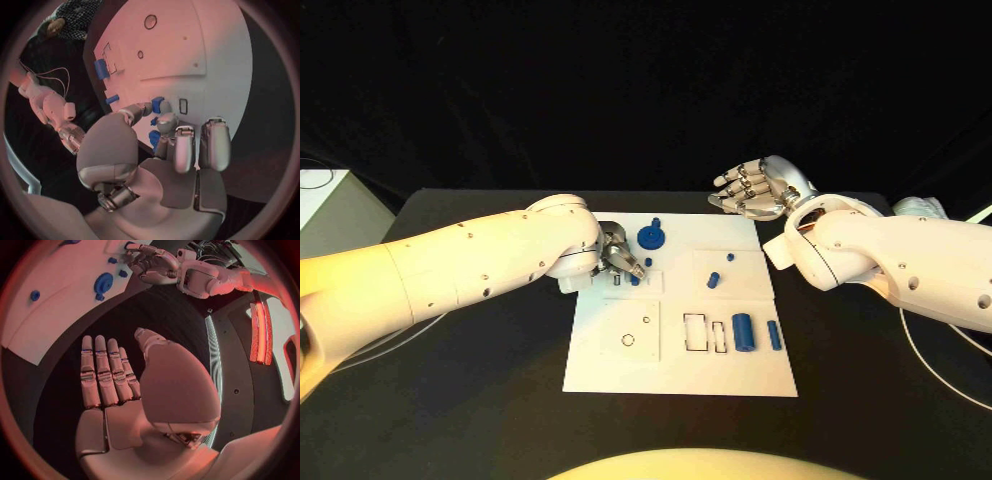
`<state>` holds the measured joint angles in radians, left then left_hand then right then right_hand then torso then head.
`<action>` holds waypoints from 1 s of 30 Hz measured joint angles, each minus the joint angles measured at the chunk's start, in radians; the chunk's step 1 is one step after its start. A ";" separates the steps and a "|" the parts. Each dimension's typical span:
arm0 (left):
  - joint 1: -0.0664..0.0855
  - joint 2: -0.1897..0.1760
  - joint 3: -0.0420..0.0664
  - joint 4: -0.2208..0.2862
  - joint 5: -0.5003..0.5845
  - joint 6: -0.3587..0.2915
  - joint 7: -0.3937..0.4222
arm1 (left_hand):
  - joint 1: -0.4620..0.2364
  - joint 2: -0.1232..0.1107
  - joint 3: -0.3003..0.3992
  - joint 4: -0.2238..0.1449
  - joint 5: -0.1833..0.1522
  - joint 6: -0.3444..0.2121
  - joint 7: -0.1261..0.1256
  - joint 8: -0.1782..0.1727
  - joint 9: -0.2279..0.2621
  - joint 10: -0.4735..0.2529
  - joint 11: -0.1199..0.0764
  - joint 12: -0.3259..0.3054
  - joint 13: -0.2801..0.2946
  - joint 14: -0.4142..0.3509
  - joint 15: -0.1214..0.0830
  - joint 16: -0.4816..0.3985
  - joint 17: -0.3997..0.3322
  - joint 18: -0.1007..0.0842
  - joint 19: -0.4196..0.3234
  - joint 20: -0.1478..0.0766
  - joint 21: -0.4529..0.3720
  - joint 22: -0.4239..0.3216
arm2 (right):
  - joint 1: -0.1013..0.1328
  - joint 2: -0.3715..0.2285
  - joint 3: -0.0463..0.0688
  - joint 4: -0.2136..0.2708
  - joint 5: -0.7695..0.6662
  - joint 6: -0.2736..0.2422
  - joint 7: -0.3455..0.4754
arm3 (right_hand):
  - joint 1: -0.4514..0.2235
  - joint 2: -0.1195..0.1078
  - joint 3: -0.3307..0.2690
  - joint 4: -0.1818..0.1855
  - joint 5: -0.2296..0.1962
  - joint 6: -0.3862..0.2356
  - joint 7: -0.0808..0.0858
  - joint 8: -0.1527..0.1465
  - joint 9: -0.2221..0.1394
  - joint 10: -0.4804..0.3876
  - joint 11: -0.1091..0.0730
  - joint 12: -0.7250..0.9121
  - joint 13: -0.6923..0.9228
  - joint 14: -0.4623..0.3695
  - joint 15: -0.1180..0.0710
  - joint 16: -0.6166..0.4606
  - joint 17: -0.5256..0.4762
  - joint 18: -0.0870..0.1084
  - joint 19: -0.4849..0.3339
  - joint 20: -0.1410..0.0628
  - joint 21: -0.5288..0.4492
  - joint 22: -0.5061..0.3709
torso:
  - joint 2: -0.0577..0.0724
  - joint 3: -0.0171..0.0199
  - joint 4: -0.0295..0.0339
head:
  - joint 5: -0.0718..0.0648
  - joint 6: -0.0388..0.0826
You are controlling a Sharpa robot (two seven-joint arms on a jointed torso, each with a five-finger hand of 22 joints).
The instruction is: Assemble the parts on the task board
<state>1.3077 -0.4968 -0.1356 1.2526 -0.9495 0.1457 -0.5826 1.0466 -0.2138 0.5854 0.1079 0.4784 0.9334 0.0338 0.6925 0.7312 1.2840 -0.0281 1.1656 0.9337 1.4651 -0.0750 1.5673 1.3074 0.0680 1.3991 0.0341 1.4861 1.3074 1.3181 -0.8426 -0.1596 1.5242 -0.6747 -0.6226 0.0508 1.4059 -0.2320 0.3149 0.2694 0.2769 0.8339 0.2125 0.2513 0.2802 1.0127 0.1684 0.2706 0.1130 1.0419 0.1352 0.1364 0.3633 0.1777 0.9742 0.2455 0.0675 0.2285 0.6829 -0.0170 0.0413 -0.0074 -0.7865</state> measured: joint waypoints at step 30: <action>-0.003 -0.035 -0.001 0.024 -0.002 -0.004 0.000 | 0.006 -0.019 -0.194 0.161 -0.220 0.022 0.003 -0.027 0.002 0.000 0.000 0.004 0.016 0.000 0.000 0.000 0.000 0.000 0.000 0.000 -0.004 0.001 | -0.001 -0.004 0.000 -0.002 0.005 0.010 0.006 | -0.018 0.018 -0.074 0.004 -0.027 0.012 0.003 -0.008 -0.023 0.020 0.019 -0.091 -0.049 -0.067 0.032 -0.068 -0.118 0.000 -0.251 0.042 -0.004 -0.148 | -0.001 -0.0010 0.0001 | -0.003 0.003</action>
<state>1.3048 -0.5318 -0.1370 1.2763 -0.9511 0.1414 -0.5826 1.0524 -0.2327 0.3917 0.2690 0.2579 0.9552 0.0370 0.6653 0.7331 1.2836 -0.0283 1.1696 0.9494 1.4650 -0.0749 1.5672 1.3074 0.0680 1.3990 0.0341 1.4823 1.3081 1.3174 -0.8465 -0.1599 1.5219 -0.6693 -0.6129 0.0572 1.3881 -0.2142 0.2406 0.2737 0.2495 0.8460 0.2154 0.2432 0.2573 1.0325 0.1873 0.1801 0.0638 0.9747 0.1669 0.0684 0.2456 0.1777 0.7231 0.2872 0.0634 0.0808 0.6822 -0.0179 0.0414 -0.0108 -0.7836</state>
